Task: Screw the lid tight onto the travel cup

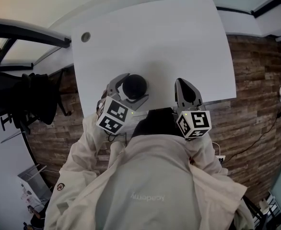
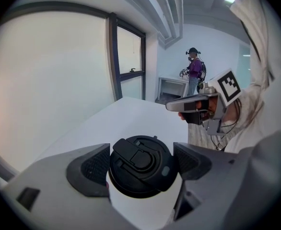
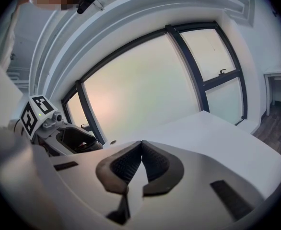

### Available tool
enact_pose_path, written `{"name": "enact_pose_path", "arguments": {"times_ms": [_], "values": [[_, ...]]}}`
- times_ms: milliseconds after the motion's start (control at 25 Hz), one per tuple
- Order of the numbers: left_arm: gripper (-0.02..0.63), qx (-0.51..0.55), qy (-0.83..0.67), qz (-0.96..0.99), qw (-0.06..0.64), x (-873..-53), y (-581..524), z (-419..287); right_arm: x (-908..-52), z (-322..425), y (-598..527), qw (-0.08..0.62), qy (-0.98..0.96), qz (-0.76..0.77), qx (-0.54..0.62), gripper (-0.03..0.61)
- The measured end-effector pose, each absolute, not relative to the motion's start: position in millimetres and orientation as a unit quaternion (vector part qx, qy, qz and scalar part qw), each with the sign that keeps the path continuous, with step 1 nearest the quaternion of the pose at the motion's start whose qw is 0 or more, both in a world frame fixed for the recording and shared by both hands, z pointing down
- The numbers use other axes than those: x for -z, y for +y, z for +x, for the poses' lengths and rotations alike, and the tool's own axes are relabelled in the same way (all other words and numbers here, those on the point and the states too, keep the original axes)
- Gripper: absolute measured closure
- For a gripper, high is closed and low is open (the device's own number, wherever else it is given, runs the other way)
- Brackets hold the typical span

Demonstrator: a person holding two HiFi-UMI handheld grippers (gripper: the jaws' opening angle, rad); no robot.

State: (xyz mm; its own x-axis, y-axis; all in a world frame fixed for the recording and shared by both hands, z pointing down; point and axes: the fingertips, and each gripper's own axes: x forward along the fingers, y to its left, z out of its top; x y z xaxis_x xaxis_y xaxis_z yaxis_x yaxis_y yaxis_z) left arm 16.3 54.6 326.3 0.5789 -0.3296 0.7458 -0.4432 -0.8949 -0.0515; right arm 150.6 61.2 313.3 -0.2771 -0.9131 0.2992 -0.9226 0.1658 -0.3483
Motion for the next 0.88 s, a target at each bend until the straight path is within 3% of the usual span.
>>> {"name": "enact_pose_path", "arguments": {"times_ms": [880], "values": [[0.193,-0.303,-0.279,0.906,0.099,-323.7,43.4,14.8,-348.3,103.0,47.5,-0.003,-0.846,0.478,-0.236,0.554]]}}
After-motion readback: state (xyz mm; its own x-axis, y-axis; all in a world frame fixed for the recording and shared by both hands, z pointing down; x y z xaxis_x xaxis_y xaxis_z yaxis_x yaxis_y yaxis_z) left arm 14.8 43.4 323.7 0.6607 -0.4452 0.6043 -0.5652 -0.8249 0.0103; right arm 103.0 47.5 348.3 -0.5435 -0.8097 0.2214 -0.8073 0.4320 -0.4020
